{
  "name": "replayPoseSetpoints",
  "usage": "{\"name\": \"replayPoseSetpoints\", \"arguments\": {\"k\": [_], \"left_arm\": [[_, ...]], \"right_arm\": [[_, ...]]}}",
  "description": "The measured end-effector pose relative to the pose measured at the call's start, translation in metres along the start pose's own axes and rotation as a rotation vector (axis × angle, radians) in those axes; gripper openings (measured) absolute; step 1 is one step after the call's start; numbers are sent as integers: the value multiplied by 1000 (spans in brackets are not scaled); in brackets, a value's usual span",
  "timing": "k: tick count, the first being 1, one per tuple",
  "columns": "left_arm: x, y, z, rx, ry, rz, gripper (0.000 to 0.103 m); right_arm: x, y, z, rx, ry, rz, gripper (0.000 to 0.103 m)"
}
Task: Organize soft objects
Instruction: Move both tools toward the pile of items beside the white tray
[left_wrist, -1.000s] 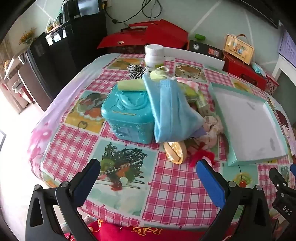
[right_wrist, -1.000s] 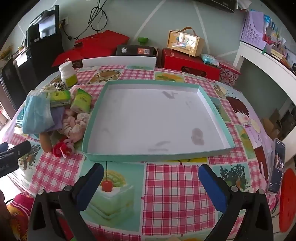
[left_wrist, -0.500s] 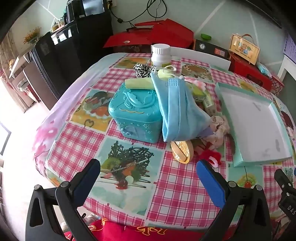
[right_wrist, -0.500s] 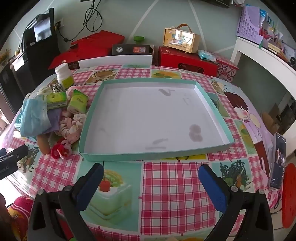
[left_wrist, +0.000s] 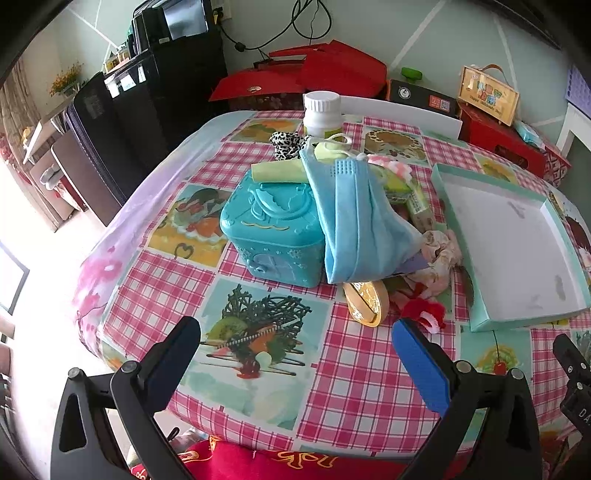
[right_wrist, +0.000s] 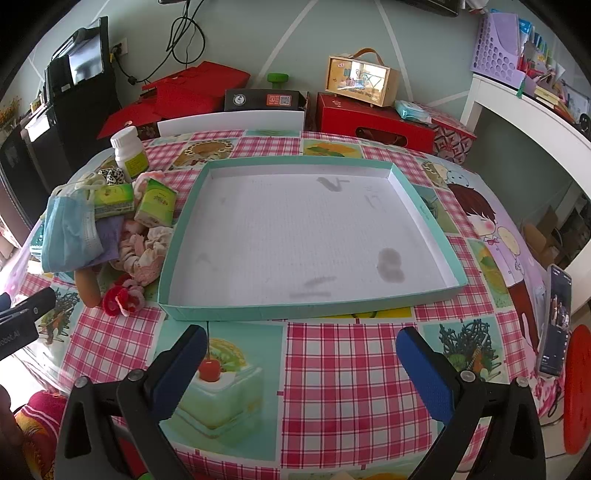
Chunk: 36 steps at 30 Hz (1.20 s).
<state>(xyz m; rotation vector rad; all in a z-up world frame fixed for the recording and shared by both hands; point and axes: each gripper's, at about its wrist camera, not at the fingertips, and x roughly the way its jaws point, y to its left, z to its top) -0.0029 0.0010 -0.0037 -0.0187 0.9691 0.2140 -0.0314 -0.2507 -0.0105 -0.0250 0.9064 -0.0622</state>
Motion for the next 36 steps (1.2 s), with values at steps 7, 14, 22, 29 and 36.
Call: {"name": "replayPoseSetpoints", "arguments": {"k": [7, 14, 22, 29, 36], "left_arm": [[-2, -5, -1, 24, -11, 21, 103], [-2, -6, -1, 30, -13, 28, 103], [-5, -13, -3, 64, -30, 44, 103], [-4, -18, -4, 80, -26, 48, 103], [-3, -20, -4, 90, -22, 51, 103]], "right_arm": [[-1, 1, 0, -2, 0, -4, 103], [-2, 4, 1, -16, -9, -5, 103], [-1, 8, 0, -39, -7, -13, 103], [-2, 8, 0, -41, -9, -14, 103], [-1, 8, 0, -43, -9, -15, 103]]}}
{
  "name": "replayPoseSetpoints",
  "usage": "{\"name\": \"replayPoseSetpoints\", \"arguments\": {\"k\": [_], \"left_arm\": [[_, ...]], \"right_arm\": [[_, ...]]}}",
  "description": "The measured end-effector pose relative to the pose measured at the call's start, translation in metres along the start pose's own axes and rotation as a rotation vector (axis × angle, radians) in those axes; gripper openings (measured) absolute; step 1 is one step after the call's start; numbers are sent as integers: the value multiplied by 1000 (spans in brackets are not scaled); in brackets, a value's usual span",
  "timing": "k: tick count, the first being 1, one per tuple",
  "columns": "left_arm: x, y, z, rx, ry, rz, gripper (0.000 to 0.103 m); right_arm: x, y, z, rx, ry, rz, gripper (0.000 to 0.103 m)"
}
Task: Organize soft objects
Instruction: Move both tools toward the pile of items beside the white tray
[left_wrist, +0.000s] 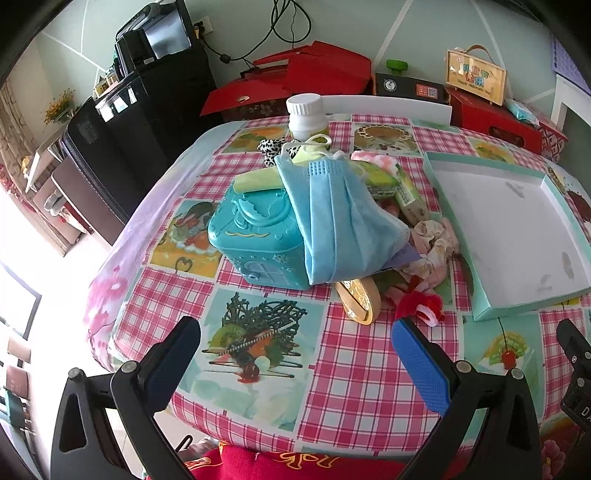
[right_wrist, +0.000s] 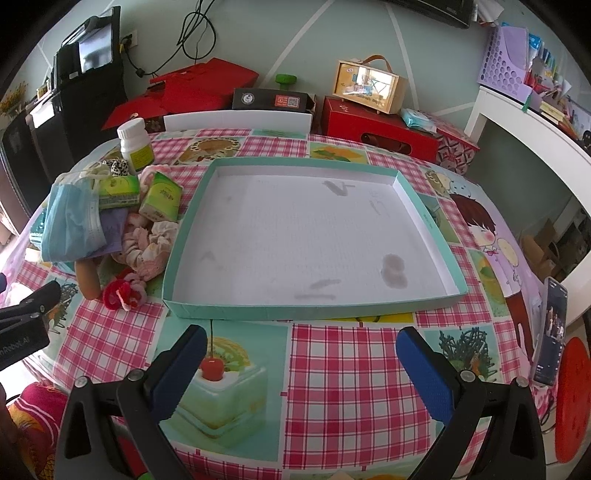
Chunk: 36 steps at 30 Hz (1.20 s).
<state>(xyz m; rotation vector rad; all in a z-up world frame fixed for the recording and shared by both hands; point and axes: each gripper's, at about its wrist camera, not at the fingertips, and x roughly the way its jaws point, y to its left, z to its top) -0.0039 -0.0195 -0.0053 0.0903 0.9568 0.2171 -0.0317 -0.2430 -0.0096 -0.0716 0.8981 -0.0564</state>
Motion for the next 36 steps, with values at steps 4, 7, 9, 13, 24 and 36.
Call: {"name": "replayPoseSetpoints", "arguments": {"k": [4, 7, 9, 13, 24, 36], "left_arm": [[0, -1, 0, 2, 1, 0, 103], [0, -1, 0, 3, 0, 3, 103], [0, -2, -1, 7, -1, 4, 103], [0, -3, 0, 17, 0, 5, 103], [-4, -3, 0, 19, -14, -3, 103], [-19, 22, 33, -97, -36, -239, 103]], "right_arm": [[0, 0, 0, -2, 0, -1, 103], [0, 0, 0, -5, 1, -2, 103], [0, 1, 0, -8, 1, -4, 103], [1, 1, 0, -13, 3, -5, 103], [1, 6, -1, -34, 6, -1, 103], [-11, 12, 26, -7, -79, 147, 103]]}}
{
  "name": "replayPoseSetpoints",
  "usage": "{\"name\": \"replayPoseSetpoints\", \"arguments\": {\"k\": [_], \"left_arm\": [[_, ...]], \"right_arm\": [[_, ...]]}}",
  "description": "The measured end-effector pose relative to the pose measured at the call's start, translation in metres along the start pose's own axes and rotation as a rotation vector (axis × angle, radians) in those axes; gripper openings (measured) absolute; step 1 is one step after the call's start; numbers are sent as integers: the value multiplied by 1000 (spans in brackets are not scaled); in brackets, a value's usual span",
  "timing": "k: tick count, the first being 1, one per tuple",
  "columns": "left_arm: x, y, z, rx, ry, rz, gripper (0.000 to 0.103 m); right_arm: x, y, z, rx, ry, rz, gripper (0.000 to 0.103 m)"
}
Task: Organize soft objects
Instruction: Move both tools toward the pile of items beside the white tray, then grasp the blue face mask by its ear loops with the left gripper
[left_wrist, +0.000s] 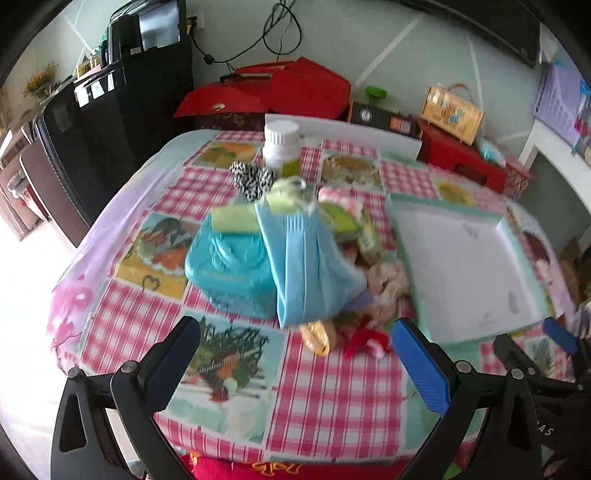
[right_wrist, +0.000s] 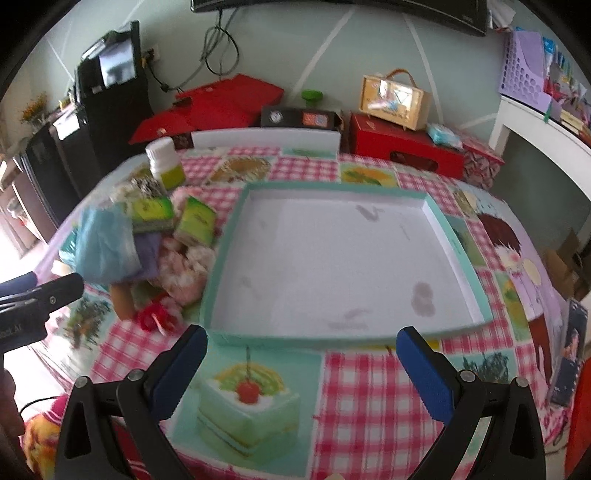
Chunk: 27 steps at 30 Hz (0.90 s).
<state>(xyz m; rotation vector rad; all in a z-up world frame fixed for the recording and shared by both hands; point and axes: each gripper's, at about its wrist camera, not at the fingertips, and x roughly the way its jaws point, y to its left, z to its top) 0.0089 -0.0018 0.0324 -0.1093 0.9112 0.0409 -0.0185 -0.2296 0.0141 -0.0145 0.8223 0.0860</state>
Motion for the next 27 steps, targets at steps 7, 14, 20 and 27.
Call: {"name": "replayPoseSetpoints", "arguments": {"k": [7, 14, 20, 27], "left_arm": [[3, 15, 15, -30, -53, -26, 103], [10, 21, 23, -50, -19, -62, 103], [13, 22, 31, -57, -14, -39, 103], [24, 17, 34, -40, 13, -38, 101]], "right_arm": [[0, 15, 29, 16, -71, 107, 103], [12, 30, 39, -15, -78, 176, 103], [26, 34, 43, -27, -53, 177, 103], [39, 35, 43, -29, -12, 179, 103]]}}
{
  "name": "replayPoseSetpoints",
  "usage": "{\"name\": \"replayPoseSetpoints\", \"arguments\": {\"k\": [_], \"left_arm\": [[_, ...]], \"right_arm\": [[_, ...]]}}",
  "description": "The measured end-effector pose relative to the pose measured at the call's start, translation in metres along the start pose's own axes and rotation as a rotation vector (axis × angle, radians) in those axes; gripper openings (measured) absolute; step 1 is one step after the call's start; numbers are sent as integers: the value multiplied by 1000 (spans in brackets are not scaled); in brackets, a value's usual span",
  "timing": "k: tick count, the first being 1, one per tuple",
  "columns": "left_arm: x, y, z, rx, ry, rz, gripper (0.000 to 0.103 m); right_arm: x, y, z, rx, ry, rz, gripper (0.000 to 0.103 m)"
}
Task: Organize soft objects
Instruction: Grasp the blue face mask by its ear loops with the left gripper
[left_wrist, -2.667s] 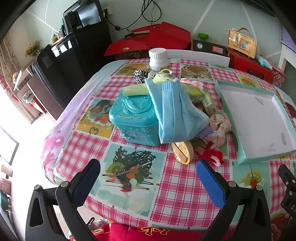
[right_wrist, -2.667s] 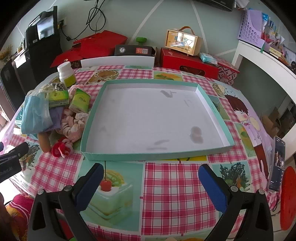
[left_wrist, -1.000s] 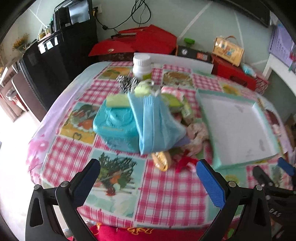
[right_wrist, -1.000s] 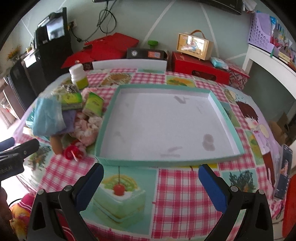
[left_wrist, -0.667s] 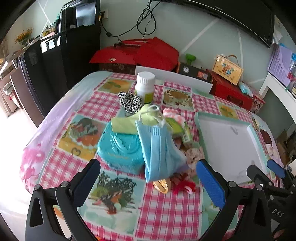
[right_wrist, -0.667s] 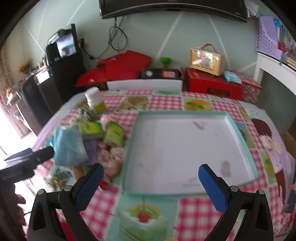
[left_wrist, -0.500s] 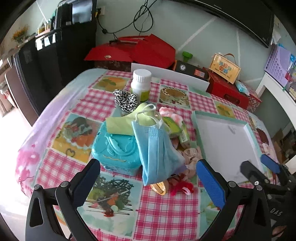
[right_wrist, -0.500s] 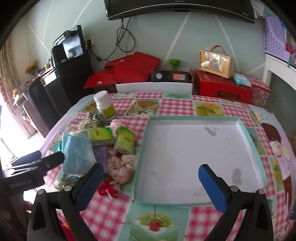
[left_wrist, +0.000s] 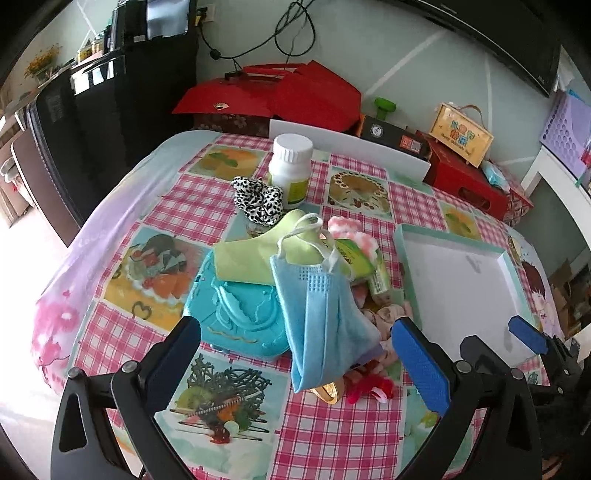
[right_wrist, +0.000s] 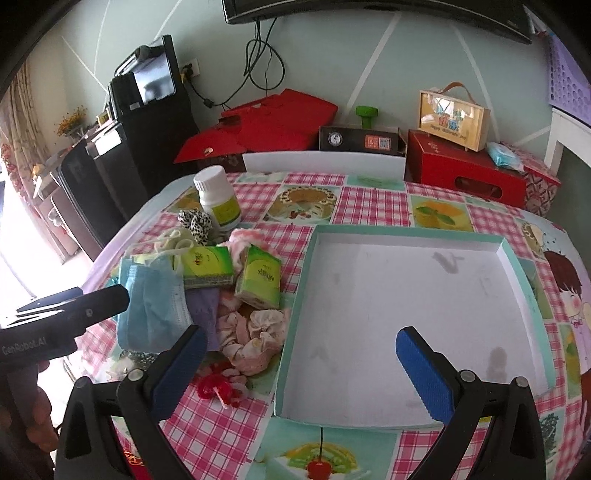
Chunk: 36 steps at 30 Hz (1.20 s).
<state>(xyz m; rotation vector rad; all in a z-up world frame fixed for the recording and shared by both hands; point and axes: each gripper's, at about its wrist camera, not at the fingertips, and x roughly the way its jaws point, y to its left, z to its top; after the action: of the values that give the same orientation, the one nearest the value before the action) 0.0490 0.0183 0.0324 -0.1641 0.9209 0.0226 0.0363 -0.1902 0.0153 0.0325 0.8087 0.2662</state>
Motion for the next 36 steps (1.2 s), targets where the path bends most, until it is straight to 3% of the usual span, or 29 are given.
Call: {"name": "replayPoseSetpoints", "arguments": {"k": [8, 13, 15, 21, 24, 36], "left_arm": [[14, -7, 3, 42, 40, 30, 72], [17, -9, 2, 59, 36, 59, 61], [16, -9, 2, 61, 32, 56, 48], [16, -9, 2, 75, 27, 54, 22], [18, -8, 1, 76, 30, 46, 14], [15, 0, 0, 49, 24, -5, 9]], "right_arm": [[7, -2, 1, 13, 11, -9, 103], [8, -3, 2, 22, 16, -10, 103], [10, -3, 2, 24, 22, -15, 103], [12, -1, 2, 19, 34, -27, 103], [12, -1, 2, 19, 37, -31, 103], [14, 5, 5, 3, 51, -47, 103]]}}
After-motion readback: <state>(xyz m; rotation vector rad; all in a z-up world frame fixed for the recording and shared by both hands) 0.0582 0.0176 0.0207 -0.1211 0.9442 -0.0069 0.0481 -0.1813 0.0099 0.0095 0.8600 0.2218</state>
